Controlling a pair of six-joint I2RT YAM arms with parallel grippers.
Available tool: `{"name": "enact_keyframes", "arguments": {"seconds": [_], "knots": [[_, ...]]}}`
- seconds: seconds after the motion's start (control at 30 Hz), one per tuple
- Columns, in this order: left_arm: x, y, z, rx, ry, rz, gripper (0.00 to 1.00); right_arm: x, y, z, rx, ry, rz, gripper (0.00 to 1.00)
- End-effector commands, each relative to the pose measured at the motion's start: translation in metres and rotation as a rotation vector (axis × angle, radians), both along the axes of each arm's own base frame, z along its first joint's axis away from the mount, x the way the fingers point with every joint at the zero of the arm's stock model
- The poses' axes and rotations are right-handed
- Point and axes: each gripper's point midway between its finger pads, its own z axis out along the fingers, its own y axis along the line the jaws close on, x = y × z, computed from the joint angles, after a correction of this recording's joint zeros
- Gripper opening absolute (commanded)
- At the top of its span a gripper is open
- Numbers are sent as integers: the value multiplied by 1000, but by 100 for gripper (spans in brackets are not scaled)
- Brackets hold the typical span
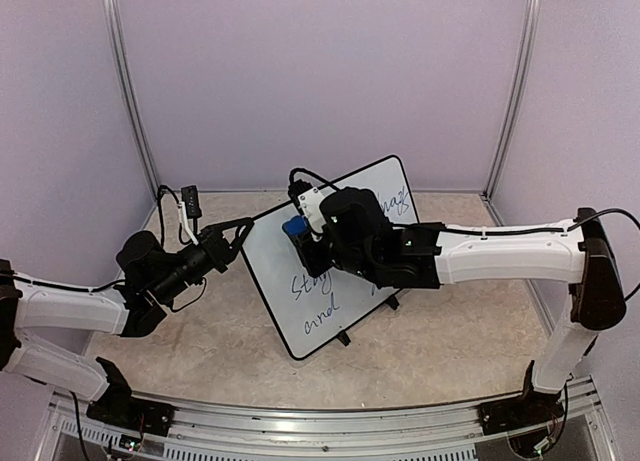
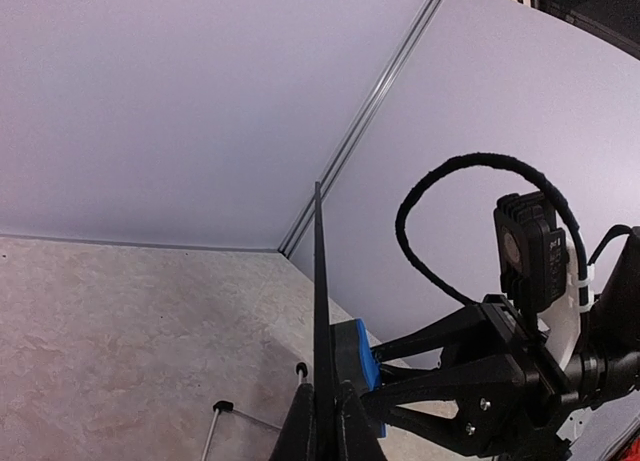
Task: Erase the whiteboard
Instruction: Erase the whiteboard at the center of the board.
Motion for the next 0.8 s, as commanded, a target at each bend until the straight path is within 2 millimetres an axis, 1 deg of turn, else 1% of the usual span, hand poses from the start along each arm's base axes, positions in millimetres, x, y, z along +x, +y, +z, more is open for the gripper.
{"name": "enact_keyframes", "arguments": {"seconds": [0.0, 0.1, 0.23, 0.33, 0.4, 0.53, 0.6, 0.77], "knots": [[-23, -17, 11, 12, -74, -122, 0, -4, -16, -34, -49, 63, -12, 23], [-23, -17, 11, 10, -76, -122, 0, -11, -26, -52, -60, 103, -15, 23], [-24, -16, 12, 9, -79, -123, 0, -18, -37, -69, -71, 140, -24, 23], [-24, -16, 12, 7, -78, -124, 0, -21, -39, -74, -69, 152, -23, 23], [-24, -17, 12, 8, -78, -124, 0, -22, -34, -73, -77, 147, -11, 23], [-24, -17, 11, 9, -75, -127, 0, -15, -24, -58, -80, 105, -13, 23], [-23, -17, 10, 10, -74, -127, 0, -7, -21, -42, -71, 68, -34, 23], [-24, -17, 11, 9, -75, -127, 0, 13, -24, -11, -51, 1, -85, 23]]}}
